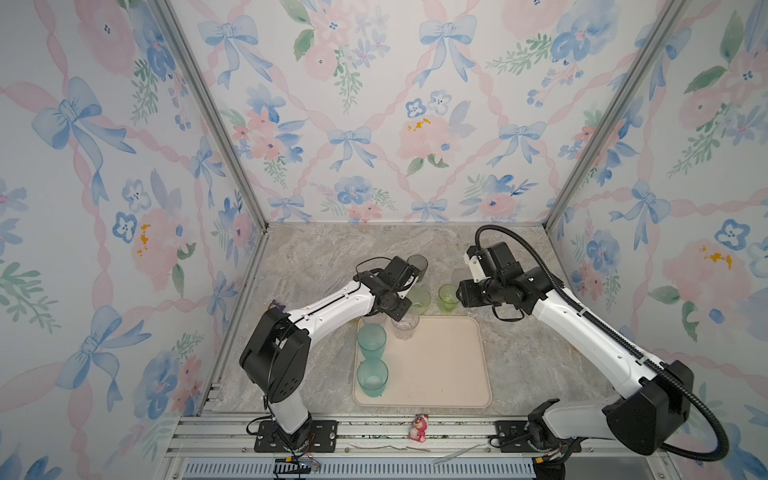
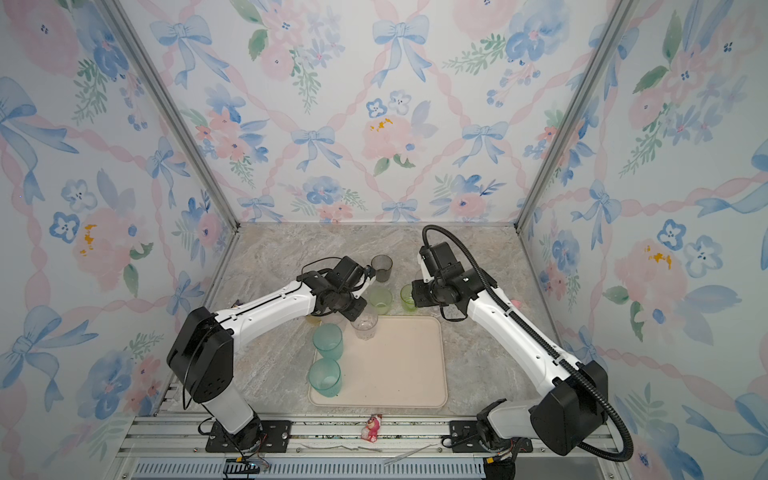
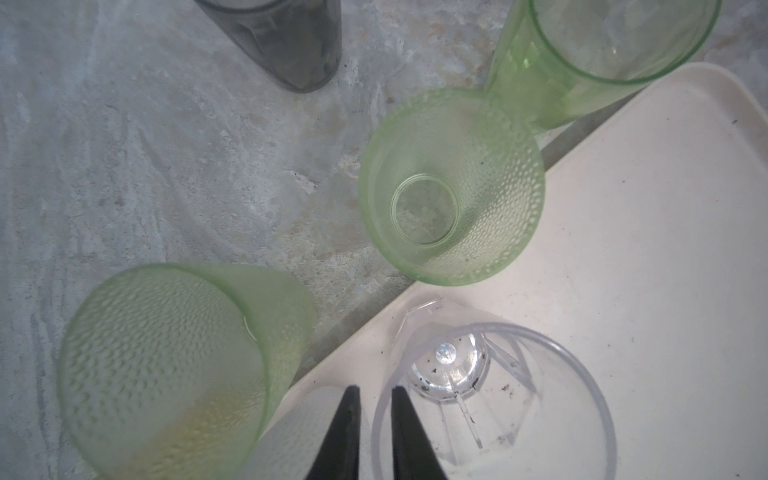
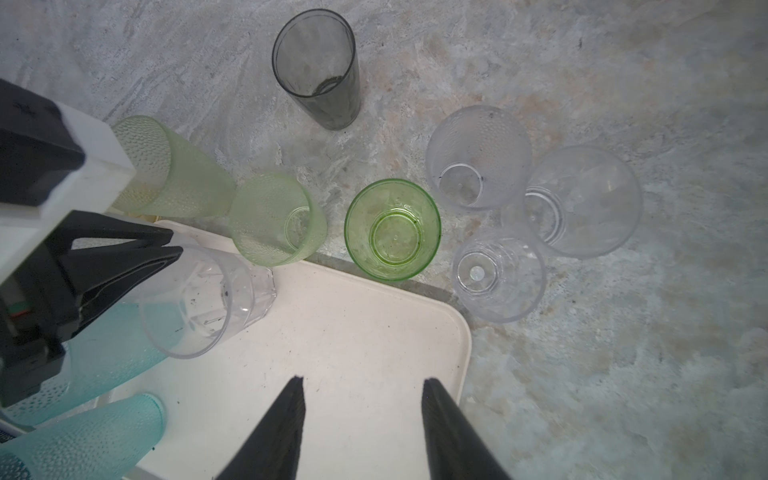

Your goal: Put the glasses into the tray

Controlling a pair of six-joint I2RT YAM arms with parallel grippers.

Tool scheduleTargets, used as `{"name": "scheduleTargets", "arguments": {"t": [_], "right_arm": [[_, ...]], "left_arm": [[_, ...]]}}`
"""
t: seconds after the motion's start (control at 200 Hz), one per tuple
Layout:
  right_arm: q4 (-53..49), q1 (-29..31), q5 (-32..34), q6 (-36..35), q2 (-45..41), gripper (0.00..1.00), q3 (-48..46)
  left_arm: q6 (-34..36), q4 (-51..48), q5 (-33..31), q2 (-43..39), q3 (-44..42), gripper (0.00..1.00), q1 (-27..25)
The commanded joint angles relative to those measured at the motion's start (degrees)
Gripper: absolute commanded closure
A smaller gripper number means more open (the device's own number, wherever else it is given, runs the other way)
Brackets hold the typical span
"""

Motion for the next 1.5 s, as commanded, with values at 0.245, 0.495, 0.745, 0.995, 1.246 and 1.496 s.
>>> {"name": "scheduleTargets", "arguments": {"t": [0.245,0.495,0.745,0.995,1.246,1.496], "right_arm": [[-1.1,-0.6,2.8,0.8,-0.8,0.56,-0.8],[-2.4,-8.9,4.0,-0.9,0.6,0.58,1.5],[-3.7,-17.4,9.7,-3.1,7.3,0.62,3.2],[-1.0,-22.0,6.2,-3.4,14.1,0.67,5.3],[2.1,-24.4,1.4,-2.6,17.6,0.71,5.8],[3.9,-26.0,-1.3,-2.1,20.7,0.74,6.2]], "left_arm": [[0.7,0.3,-1.1,-4.2,6.3,0.83,0.4],[-3.9,2.1,2.8,-9.3,8.5,0.81,1.5],[-8.6,7.5,7.1,-16.5,0.9,0.8,8.4],[-9.2,8.5,8.9,-19.3,-3.3,0.79,13.0],[-9.1,8.8,9.0,-19.4,-3.7,0.79,14.1],[-8.7,8.8,9.5,-18.9,-3.7,0.79,14.9]]}}
